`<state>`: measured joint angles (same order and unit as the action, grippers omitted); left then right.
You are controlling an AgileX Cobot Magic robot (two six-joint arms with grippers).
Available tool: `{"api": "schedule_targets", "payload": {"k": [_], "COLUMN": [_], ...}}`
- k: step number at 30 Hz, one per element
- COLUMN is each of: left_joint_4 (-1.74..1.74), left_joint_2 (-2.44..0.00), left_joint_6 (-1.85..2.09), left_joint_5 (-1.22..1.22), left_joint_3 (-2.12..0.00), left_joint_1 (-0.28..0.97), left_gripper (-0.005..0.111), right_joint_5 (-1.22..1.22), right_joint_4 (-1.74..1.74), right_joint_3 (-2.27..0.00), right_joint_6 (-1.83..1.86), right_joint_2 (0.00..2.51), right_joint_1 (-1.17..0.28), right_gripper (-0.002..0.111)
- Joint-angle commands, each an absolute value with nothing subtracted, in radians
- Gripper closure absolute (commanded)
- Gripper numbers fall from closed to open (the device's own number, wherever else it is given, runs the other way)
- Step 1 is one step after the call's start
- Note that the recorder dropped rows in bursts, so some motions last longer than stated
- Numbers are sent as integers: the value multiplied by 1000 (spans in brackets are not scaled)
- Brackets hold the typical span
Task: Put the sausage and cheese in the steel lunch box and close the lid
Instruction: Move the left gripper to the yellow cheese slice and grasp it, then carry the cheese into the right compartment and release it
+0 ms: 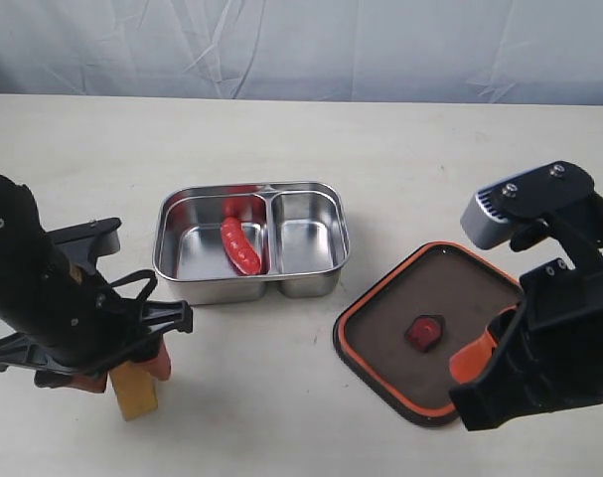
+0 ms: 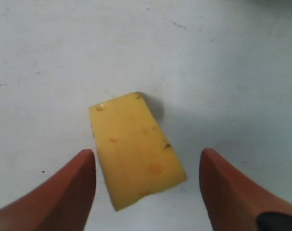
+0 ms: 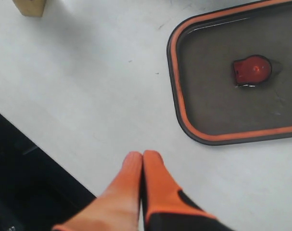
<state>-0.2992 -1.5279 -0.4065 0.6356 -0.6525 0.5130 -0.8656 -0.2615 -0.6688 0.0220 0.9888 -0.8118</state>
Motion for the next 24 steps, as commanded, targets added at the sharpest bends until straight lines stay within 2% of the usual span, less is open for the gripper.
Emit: {"api": "schedule_targets", "payload": {"k": [1, 5, 7, 24], "left_joint_4": [-294, -240, -213, -144], "left_joint_2": [-1565, -1565, -1565, -1434], "left_joint_6": [-410, -408, -405, -359], "left_joint_5": [642, 652, 663, 695], "left_joint_3": [-655, -655, -655, -655], "left_joint_1": [511, 511, 511, 511], "left_gripper": [59, 93, 106, 106], "right_joint_5": [-874, -887, -891, -890], "right_joint_4": [-253, -253, -253, -245], "right_joint_3": [-665, -665, -665, -665], "right_joint_6": [27, 27, 27, 27], "right_joint_2": [983, 983, 983, 983], "right_joint_1": [-818, -818, -818, -818], "right_gripper": [108, 108, 108, 108]}}
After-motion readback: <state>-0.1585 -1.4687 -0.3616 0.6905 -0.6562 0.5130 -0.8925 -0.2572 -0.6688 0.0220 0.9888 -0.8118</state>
